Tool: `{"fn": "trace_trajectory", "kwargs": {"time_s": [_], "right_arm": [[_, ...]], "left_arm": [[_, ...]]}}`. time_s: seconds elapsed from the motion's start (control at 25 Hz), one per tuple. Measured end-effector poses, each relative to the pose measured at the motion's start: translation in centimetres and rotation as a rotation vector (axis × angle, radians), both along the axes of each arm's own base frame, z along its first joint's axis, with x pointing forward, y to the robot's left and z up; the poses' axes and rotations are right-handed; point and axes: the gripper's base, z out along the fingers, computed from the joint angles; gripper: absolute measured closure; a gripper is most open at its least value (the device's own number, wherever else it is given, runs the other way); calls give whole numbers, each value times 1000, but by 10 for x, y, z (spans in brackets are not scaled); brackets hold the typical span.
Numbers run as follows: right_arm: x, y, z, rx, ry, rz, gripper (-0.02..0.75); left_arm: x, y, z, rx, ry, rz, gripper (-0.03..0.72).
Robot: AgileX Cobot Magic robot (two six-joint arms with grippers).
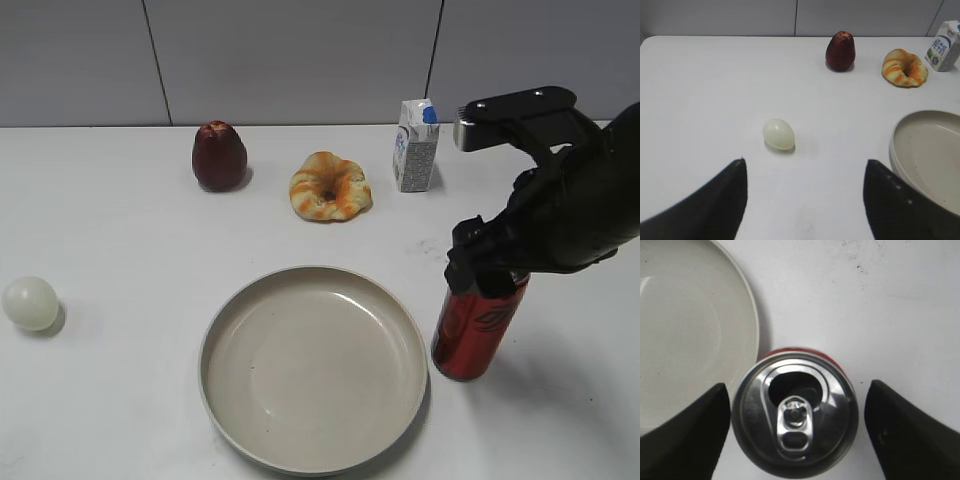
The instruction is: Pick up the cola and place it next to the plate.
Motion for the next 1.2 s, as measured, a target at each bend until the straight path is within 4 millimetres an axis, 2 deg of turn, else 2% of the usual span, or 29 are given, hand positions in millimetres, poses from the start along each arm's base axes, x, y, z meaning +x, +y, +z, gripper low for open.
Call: {"fn": "trace_trajectory", "kwargs": {"time_s": [0.2, 0.32, 0.44, 0.64, 0.8, 0.92, 1.04, 1.12, 1.2], "right_arm": [[10, 6, 26, 14, 11, -9, 99], [28, 7, 44, 7, 36, -39, 99], [57, 0, 55, -13, 67, -91, 99], [111, -29, 61, -67, 161, -177, 100], [139, -60, 68, -78, 174, -236, 101], [147, -86, 79, -71, 141, -274, 105], [147, -111, 85, -53, 136, -334, 113], [138, -119, 88, -47, 138, -352, 120], [120, -119, 96, -38, 132, -346, 126]], "left_arm": [[0, 0, 0, 0, 0, 0, 136], [0, 0, 0, 0, 0, 0, 136], [0, 0, 0, 0, 0, 0, 136], [0, 0, 0, 0, 0, 0, 136], [0, 0, 0, 0, 0, 0, 136], [0, 0, 0, 0, 0, 0, 136], [0, 0, 0, 0, 0, 0, 136], [0, 0, 0, 0, 0, 0, 136], [0, 0, 0, 0, 0, 0, 136]]}}
